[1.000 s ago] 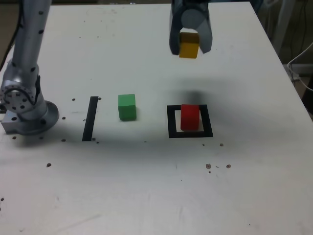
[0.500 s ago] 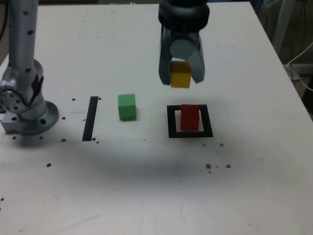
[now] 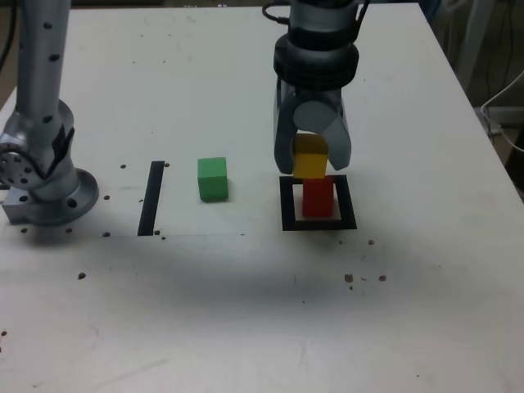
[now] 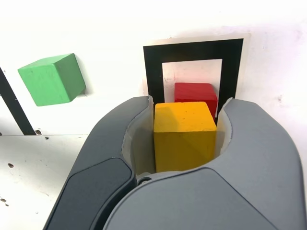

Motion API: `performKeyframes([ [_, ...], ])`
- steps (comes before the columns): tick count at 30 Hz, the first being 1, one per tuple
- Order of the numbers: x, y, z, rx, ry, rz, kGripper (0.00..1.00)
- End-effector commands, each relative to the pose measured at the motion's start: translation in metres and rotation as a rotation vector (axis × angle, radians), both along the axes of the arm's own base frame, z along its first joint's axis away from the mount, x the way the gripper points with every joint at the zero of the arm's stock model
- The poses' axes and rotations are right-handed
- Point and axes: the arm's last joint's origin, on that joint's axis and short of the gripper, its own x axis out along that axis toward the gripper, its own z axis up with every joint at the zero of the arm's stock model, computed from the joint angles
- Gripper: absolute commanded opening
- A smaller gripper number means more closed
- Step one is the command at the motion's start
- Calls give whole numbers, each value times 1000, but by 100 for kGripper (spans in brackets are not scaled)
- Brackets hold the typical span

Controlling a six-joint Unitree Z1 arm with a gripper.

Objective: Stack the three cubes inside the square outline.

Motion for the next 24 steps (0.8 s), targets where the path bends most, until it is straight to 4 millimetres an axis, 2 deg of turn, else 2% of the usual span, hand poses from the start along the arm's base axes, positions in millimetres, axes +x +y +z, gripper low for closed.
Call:
performKeyframes([
  [1, 2, 0, -4, -3, 3, 2, 21],
  [12, 7, -1, -10, -4, -6, 2, 22],
  [24, 7, -1, -16, -6, 9, 1, 34],
])
